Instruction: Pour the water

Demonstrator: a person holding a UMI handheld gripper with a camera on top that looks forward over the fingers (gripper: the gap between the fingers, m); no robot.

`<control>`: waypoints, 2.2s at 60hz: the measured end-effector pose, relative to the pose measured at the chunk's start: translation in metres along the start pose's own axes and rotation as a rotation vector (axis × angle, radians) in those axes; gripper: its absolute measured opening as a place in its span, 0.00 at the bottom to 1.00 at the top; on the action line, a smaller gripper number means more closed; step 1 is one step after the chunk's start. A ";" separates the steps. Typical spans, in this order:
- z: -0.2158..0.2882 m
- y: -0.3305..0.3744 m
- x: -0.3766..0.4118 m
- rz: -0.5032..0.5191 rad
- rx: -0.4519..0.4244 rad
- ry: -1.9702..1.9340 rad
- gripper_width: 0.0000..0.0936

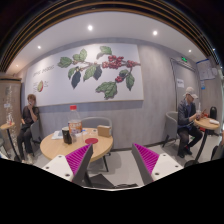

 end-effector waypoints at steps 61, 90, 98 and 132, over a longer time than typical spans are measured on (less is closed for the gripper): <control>0.056 -0.203 0.186 0.216 -0.013 0.080 0.90; 0.080 -0.229 0.175 0.059 -0.123 0.191 0.35; 0.132 -0.247 0.170 -0.136 -0.203 0.579 0.35; 0.155 -0.342 0.223 -0.663 -0.316 2.369 0.36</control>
Point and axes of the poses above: the point between the fingertips, and its own axes, seen from behind it with the camera up: x to the left, z up, y backward, against the way the camera looks, the point moved 4 cm from there along y, backward, against the way the camera looks, and after that the axes turned 12 degrees about x, right-handed, at the moved point
